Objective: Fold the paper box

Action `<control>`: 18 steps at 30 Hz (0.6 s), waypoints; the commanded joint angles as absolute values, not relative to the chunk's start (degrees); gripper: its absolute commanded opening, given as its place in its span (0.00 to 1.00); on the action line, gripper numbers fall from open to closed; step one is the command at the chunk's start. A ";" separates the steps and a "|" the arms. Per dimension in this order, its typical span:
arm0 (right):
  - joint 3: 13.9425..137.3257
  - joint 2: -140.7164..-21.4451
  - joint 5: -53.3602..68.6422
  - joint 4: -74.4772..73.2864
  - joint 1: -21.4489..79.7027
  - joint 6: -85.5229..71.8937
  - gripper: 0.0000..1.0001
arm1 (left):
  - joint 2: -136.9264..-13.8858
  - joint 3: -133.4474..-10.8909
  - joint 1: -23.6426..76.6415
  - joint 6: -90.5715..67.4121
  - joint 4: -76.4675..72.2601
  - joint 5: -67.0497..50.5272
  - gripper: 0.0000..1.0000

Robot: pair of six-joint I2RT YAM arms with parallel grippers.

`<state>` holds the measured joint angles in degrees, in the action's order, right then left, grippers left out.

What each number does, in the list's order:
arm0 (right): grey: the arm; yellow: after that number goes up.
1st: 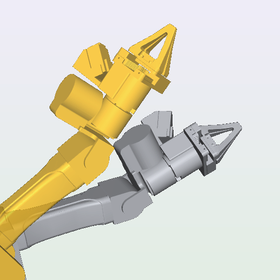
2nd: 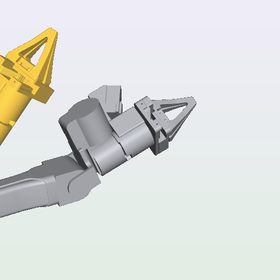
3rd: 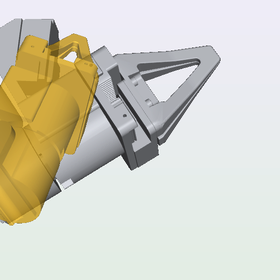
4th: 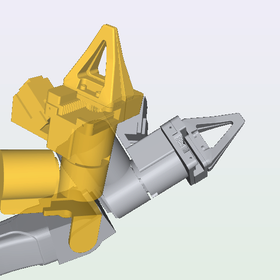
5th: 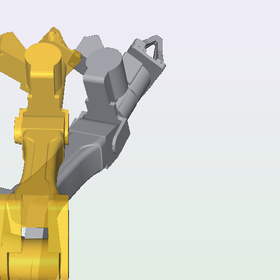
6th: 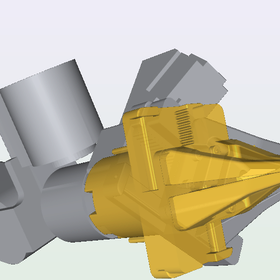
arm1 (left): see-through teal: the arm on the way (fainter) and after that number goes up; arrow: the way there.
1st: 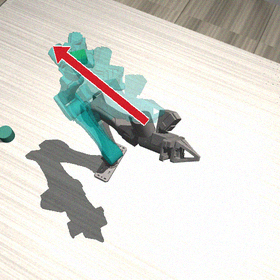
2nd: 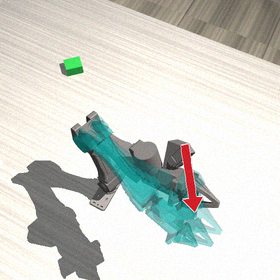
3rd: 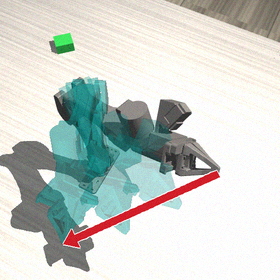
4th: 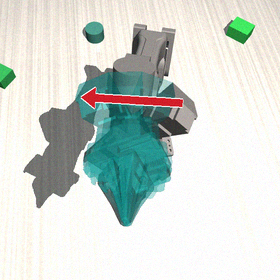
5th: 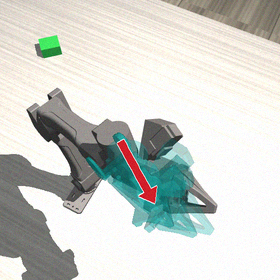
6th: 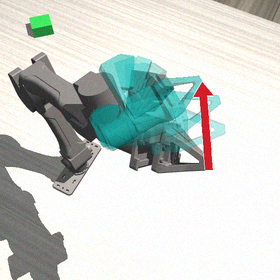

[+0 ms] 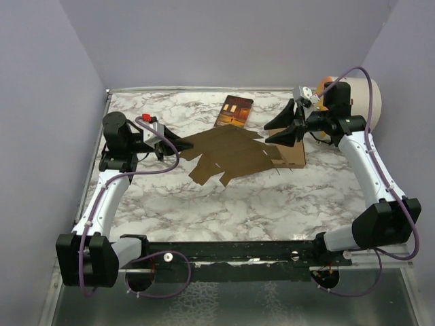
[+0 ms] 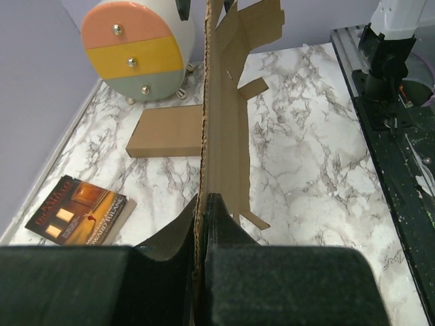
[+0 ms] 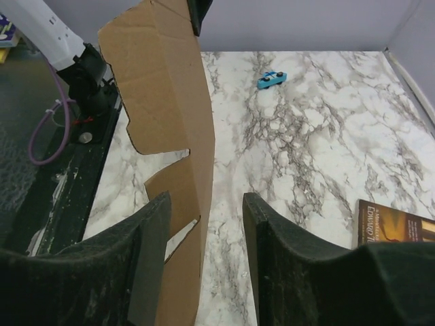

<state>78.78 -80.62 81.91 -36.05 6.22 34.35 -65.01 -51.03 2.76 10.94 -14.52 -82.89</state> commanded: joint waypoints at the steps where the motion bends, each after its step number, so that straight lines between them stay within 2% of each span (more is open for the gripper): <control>1: 79.01 -82.59 82.41 -35.31 7.66 34.89 0.45 | -64.05 -50.44 3.18 13.26 -14.77 -82.20 0.00; 18: 77.97 -84.34 79.11 -38.76 11.98 40.25 0.42 | -63.90 -49.55 3.51 13.84 -14.84 -81.59 0.00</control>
